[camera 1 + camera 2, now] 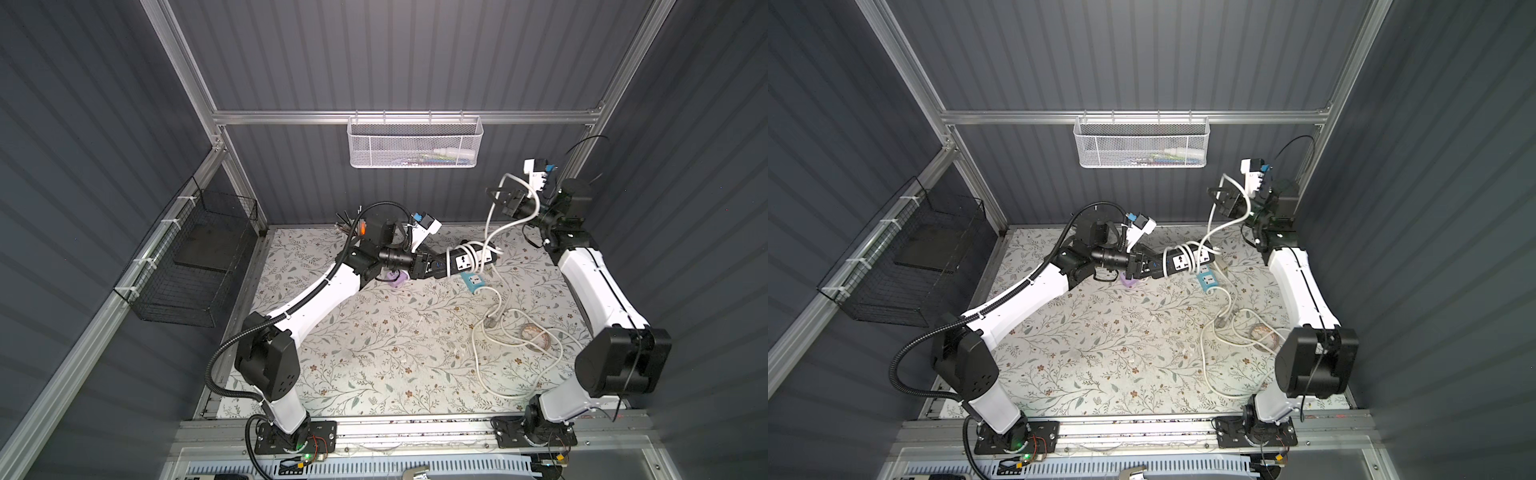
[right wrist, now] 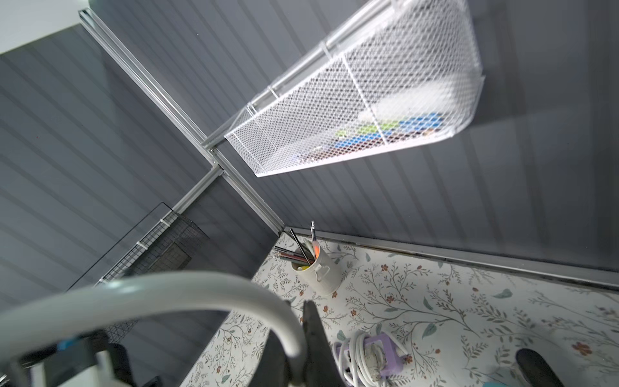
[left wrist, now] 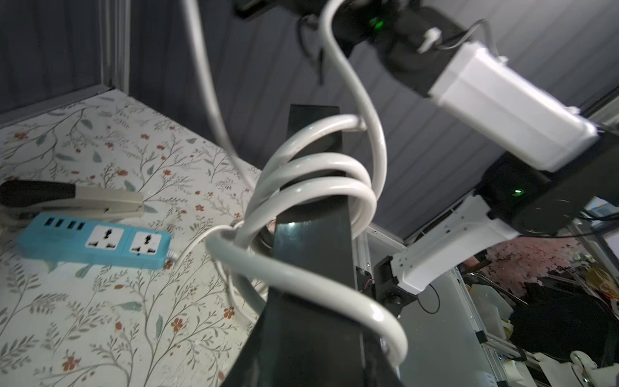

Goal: Unwrap the cord wrapped around the power strip
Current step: Unwrap the power cord from the power strip.

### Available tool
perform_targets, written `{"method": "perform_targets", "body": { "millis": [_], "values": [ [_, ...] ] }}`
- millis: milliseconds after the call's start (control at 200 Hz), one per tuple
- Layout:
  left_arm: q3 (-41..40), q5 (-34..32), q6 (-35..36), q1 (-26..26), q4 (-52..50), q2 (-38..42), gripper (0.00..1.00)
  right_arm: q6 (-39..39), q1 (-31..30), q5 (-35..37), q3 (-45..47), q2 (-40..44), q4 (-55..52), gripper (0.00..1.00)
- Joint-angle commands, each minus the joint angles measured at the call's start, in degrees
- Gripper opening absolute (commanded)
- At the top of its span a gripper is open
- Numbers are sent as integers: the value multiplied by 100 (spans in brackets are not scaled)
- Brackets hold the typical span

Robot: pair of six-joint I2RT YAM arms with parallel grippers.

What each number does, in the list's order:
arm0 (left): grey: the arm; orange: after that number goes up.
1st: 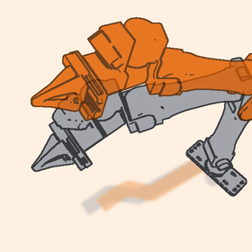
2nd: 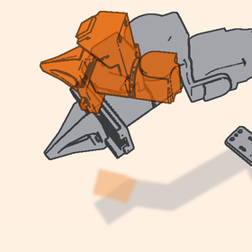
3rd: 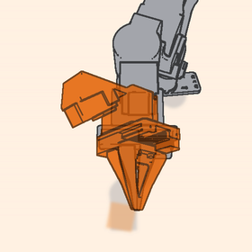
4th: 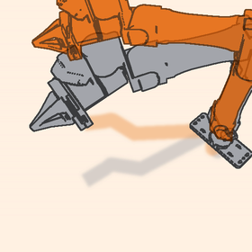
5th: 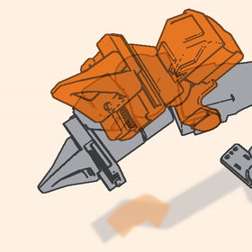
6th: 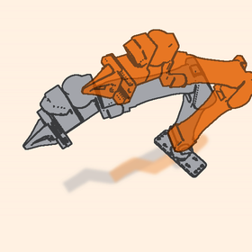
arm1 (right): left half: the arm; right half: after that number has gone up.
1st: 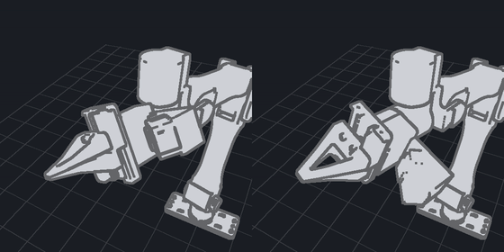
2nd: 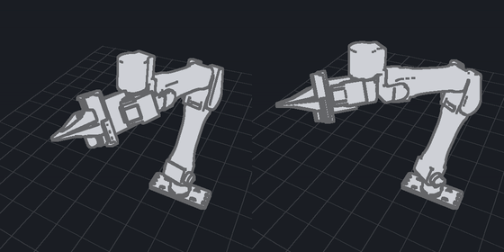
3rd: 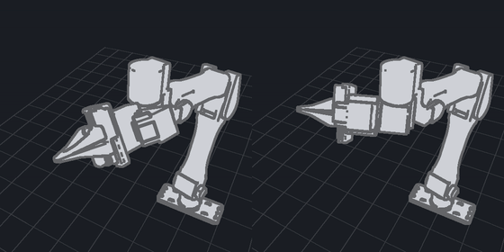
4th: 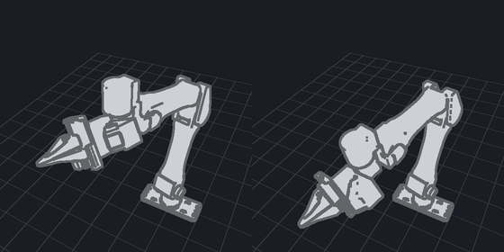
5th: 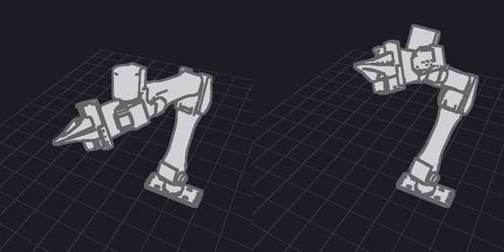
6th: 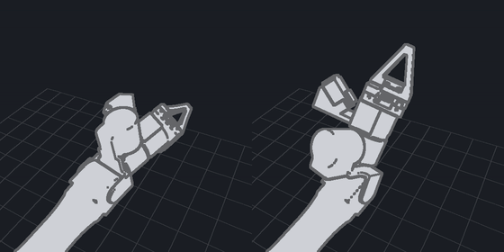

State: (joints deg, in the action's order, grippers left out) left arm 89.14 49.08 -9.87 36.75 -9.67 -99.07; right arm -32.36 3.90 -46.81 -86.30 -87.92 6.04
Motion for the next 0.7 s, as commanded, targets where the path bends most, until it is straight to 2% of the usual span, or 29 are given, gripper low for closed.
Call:
{"method": "perform_targets", "body": {
  "millis": [0, 175, 340, 595, 695],
  "values": [
    [352, -795, 485, -40, -406, 107, 0, -97, 316, -192, 331, 527, -127, 0],
    [-20, -1540, 278, -311, 99, 573, 0, 353, 818, 136, 1182, 1243, -937, 0],
    [-349, -2379, 410, -512, 411, 1238, 0, 982, 877, 1378, 1795, 1597, -2032, 0],
    [-567, -3590, 918, -546, 331, 2020, 0, 1234, 880, 2929, 2276, 1479, -2802, 0],
    [-634, -3889, 1040, -558, 325, 2218, 0, 1241, 890, 3131, 2414, 1287, -3068, 0]
  ]
}}
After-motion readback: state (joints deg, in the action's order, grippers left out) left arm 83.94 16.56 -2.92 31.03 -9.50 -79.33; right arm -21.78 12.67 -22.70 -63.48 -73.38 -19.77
